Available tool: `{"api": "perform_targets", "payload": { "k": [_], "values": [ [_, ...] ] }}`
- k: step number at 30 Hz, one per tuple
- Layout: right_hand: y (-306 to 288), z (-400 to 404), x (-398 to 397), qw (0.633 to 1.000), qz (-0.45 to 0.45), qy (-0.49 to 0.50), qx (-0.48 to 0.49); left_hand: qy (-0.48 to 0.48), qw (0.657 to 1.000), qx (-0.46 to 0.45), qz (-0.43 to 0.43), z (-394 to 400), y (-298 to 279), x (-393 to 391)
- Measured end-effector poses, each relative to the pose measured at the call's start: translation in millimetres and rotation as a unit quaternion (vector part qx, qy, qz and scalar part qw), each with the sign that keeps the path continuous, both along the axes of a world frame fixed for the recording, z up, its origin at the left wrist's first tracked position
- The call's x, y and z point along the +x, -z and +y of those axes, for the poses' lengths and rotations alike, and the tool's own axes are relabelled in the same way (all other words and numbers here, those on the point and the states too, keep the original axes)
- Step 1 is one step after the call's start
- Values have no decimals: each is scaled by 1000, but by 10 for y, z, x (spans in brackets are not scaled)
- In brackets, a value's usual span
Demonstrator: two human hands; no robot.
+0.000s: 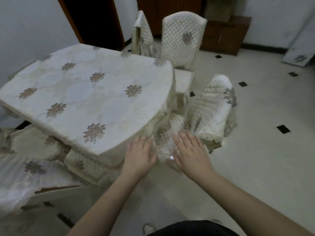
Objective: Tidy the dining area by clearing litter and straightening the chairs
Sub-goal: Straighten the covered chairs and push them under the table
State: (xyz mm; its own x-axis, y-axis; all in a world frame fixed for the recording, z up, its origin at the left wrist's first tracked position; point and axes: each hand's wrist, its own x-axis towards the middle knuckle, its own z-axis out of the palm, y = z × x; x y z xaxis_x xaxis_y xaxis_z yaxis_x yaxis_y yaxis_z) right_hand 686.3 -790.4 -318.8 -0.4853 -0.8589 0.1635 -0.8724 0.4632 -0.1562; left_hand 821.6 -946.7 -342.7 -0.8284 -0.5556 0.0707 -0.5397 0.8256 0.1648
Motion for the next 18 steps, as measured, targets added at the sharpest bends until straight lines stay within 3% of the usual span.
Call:
{"api": "perform_targets", "payload": {
  "k": [9,18],
  "values": [
    [-78,1773,-1532,982,-11,189,-7,143,989,34,19,1457,-407,-2047],
    [-77,2548,-2367,963,-20,269,-8,199,979,40,21,2064,-435,-3122]
  ]
}}
